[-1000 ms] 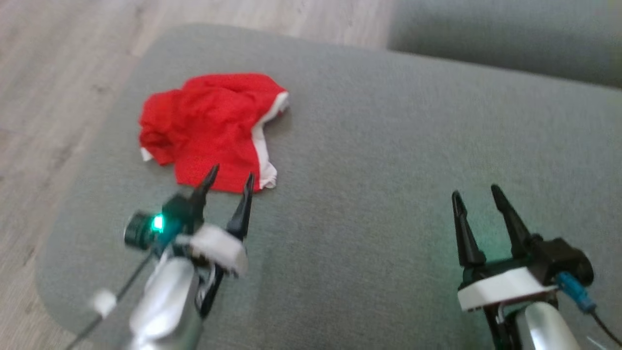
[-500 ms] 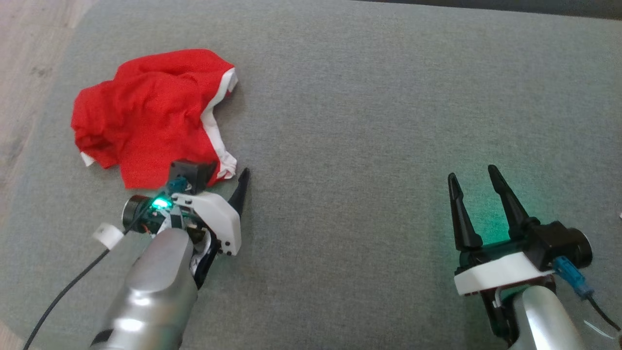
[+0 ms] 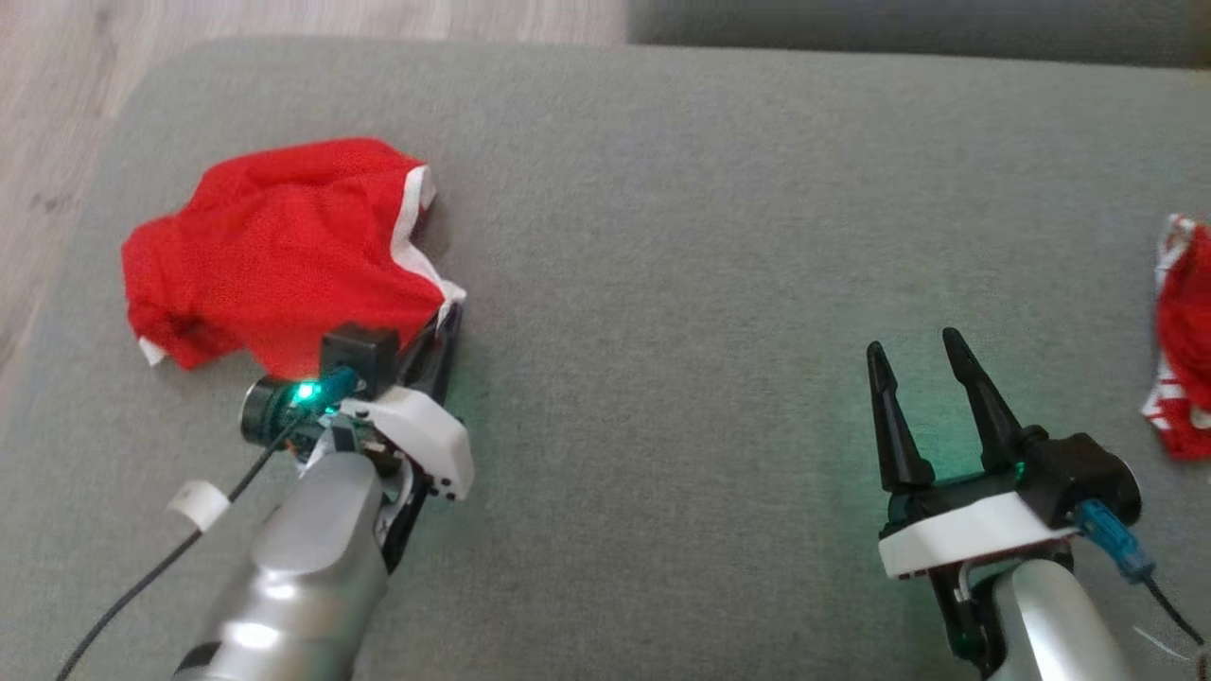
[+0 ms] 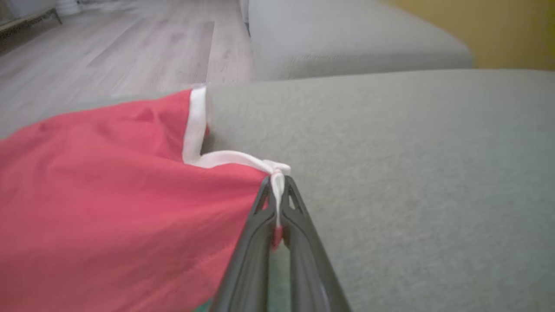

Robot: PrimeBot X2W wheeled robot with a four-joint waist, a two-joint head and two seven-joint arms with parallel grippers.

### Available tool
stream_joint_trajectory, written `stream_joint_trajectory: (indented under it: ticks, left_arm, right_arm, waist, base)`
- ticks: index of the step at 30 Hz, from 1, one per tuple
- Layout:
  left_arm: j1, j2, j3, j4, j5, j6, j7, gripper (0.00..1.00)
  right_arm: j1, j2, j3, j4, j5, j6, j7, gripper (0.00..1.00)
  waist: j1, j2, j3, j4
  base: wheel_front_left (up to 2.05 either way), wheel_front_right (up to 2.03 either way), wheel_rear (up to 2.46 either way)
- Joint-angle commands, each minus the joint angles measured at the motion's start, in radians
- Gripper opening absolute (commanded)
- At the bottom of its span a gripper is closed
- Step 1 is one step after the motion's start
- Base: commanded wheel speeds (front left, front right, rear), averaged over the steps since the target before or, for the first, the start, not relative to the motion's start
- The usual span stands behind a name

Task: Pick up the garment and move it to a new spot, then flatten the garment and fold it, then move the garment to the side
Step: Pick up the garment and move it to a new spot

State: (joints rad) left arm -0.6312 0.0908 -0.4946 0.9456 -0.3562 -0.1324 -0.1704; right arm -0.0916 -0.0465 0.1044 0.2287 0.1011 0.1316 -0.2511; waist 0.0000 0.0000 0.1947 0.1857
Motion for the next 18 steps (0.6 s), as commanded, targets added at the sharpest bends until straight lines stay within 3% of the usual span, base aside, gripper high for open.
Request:
stream_joint_trajectory:
  ticks: [1, 9, 13, 18]
  left_arm:
    - [-0.016, 0.029, 0.006, -0.046, -0.015, 0.002, -0.023, 0.00]
    - [-0.029, 0.010, -0.087, -0.234, -0.089, 0.002, -0.050, 0.00]
    - [-0.085, -0.016, -0.099, -0.391, -0.251, 0.002, 0.024, 0.00]
    - [-0.238, -0.026, -0.077, -0.547, -0.356, 0.002, 0.140, 0.00]
  right_arm:
    - [-0.018, -0.004, 0.026, -0.025, 0.010, -0.001, -0.011, 1.00]
    - [-0.024, -0.004, 0.012, -0.021, 0.087, -0.001, -0.011, 1.00]
    - [-0.048, -0.004, 0.017, -0.024, 0.111, -0.001, -0.011, 1.00]
    - [-0.082, -0.004, 0.024, -0.023, 0.145, -0.001, -0.011, 1.00]
  waist:
    - [0.0000, 0.0000, -0.040, -0.035]
    - [0.0000, 0.0000, -0.097, -0.146]
    - [0.0000, 0.0000, -0.090, -0.220]
    - [0.0000, 0.0000, -0.064, -0.307]
  base:
    - [0.00, 0.00, 0.00]
    - [0.00, 0.00, 0.00]
    - [0.00, 0.00, 0.00]
    - [0.00, 0.00, 0.00]
